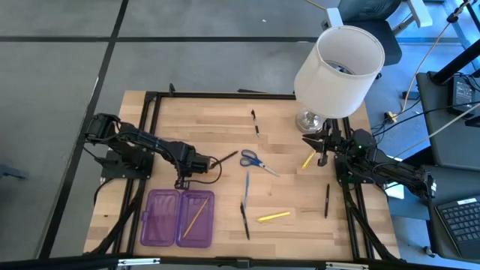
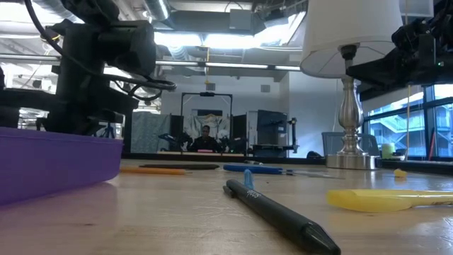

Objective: Pick & place school supplies into a supply box
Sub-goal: Put the orange pencil into the violet box

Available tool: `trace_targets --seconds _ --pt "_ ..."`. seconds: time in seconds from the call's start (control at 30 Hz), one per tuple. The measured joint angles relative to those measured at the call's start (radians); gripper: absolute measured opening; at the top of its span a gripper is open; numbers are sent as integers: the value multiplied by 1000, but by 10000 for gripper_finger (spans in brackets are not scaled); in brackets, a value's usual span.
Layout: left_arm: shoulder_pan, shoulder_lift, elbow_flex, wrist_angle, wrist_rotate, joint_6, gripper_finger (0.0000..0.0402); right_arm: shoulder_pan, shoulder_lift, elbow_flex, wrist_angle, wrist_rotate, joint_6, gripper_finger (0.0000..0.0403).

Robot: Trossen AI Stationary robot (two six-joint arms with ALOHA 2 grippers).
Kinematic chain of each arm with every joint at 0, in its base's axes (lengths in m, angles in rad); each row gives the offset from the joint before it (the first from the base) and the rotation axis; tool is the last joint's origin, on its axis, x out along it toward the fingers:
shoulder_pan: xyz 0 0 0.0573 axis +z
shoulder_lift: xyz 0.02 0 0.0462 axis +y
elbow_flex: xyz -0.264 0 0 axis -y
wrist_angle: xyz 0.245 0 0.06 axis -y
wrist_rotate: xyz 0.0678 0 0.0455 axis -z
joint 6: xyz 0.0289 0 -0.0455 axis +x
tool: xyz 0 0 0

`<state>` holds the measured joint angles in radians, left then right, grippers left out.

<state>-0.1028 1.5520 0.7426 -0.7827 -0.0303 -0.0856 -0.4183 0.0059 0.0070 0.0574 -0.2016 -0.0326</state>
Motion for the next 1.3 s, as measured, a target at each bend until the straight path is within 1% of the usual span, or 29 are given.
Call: trace_targets --seconds 0.17,0.43,0.57,0.67,0.83,0.93,1.03,1.13,1.3 --pt "0 -7 12 -21 1 -2 6 0 0 0 0 0 0 60" --pt "0 -54 38 -31 4 -13 7 0 0 0 -2 0 -2 60" --pt "0 -83 40 -36 31 -76 7 0 0 0 -4 0 -2 60" --pt "0 -118 41 -36 85 -190 7 0 0 0 -4 0 -2 60" --pt "-14 -176 41 0 178 -469 6 0 0 0 -4 0 -3 60" --pt "-46 -213 41 53 216 -553 7 0 0 0 -3 0 -3 60" --pt "-85 -250 42 113 231 -652 6 0 0 0 -3 0 -3 60" --pt "-133 -275 42 180 228 -790 5 0 0 0 -2 1 -4 60" --pt "-250 -280 42 249 231 -1050 8 0 0 0 10 55 -6 60"
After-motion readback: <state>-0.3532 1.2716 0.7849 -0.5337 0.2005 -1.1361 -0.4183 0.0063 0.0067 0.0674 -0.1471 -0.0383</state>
